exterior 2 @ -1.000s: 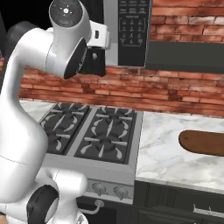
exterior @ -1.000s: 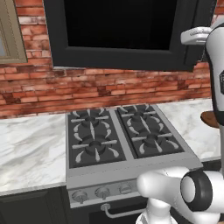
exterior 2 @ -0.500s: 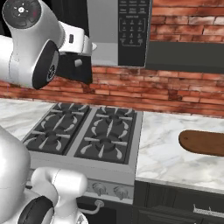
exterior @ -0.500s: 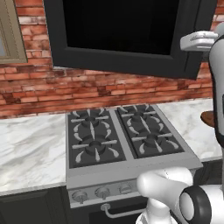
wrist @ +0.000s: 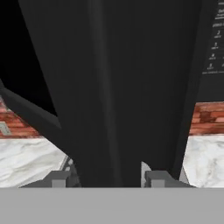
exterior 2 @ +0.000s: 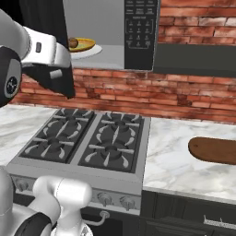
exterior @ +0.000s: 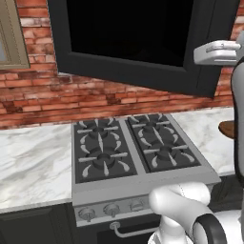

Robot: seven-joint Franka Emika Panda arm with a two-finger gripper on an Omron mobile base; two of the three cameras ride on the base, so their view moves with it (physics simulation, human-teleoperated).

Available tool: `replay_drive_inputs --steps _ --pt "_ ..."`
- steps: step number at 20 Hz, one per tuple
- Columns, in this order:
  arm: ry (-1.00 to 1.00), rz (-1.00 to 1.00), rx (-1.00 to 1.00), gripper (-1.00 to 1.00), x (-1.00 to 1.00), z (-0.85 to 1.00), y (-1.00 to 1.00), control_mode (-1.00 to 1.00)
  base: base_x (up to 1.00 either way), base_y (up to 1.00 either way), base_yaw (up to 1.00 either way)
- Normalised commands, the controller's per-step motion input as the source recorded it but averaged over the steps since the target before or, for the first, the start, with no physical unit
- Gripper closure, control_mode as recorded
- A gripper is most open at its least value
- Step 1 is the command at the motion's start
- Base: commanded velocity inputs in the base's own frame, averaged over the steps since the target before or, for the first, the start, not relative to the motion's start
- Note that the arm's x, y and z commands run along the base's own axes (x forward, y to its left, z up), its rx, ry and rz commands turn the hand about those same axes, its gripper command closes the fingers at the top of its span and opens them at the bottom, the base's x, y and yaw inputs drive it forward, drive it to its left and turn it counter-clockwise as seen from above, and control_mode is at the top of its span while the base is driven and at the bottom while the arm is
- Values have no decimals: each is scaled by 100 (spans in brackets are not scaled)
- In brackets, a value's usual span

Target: Retrieve the reheated potato from the microwave, then place the potato, cheese, and condiment on the cutting board.

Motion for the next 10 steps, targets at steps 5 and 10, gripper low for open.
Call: replay_drive_inputs --steps 5,10 --pt "0 -10 0 100 -66 0 33 -100 0 0 0" --pt "0 -11 0 100 -59 0 38 -100 0 0 0"
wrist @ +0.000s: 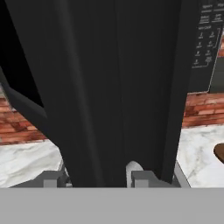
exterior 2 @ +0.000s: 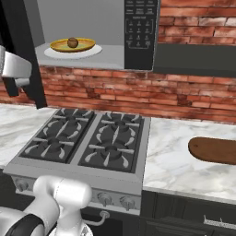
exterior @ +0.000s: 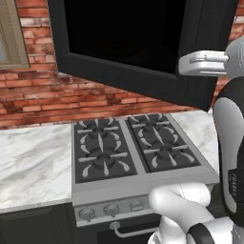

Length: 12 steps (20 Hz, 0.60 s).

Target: Retrieve the reheated potato from the microwave, then place the potato, cheese, and condiment on the cutting board.

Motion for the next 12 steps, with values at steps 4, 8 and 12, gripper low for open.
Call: replay_drive_inputs --steps 4,8,12 --pt "-1 -9 0 -100 -51 0 41 -100 0 0 0" --pt "0 -6 -1 -100 -39 0 19 -100 0 0 0" --pt "0 -3 0 -100 -70 -2 -21 -100 0 0 0"
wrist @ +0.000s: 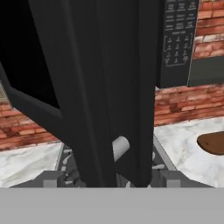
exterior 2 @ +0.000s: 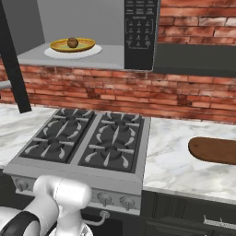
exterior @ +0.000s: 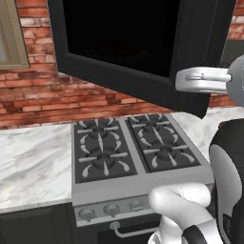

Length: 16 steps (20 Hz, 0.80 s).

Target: Retrieve the reheated potato from the microwave, then place the potato, cheese, and condiment on the cutting board.

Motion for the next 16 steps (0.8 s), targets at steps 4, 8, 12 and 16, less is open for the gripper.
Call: replay_drive_inputs --steps 4,8,12,16 --pt "-5 -3 4 -100 -74 -4 -35 -100 0 0 0" --pt "0 0 11 -100 -10 -2 -54 -100 0 0 0" --pt "-11 13 16 -100 0 -29 -54 -100 0 0 0" --pt "-16 11 15 -100 6 -25 -51 -100 0 0 0"
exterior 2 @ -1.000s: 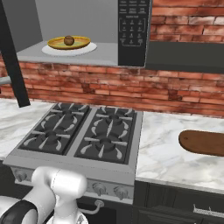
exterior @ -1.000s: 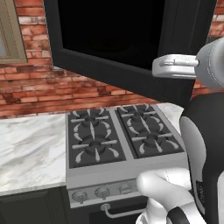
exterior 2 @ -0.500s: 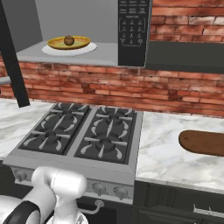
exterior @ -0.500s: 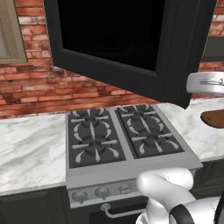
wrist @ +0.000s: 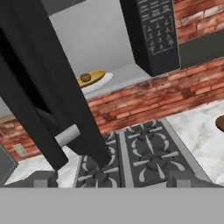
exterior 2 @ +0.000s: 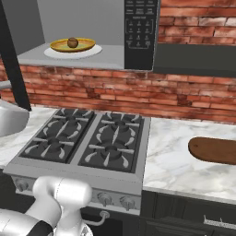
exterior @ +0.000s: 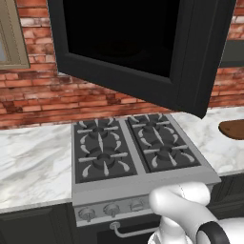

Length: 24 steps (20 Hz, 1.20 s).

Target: Retrieve the reheated potato from the microwave, then place the potato, cheese, and condiment on the cutting board.

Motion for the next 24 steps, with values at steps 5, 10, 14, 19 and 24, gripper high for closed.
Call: replay_drive_inputs --steps 5,10,14,19,24 --pt "-2 1 23 -100 29 -15 -49 -100 0 0 0" --pt "9 -4 30 -100 52 -9 -30 -100 0 0 0" --pt "8 -1 34 -100 73 -4 -9 -100 0 0 0" --pt "5 0 33 -100 71 1 7 -100 0 0 0" --pt "15 4 28 -100 58 11 10 -100 0 0 0"
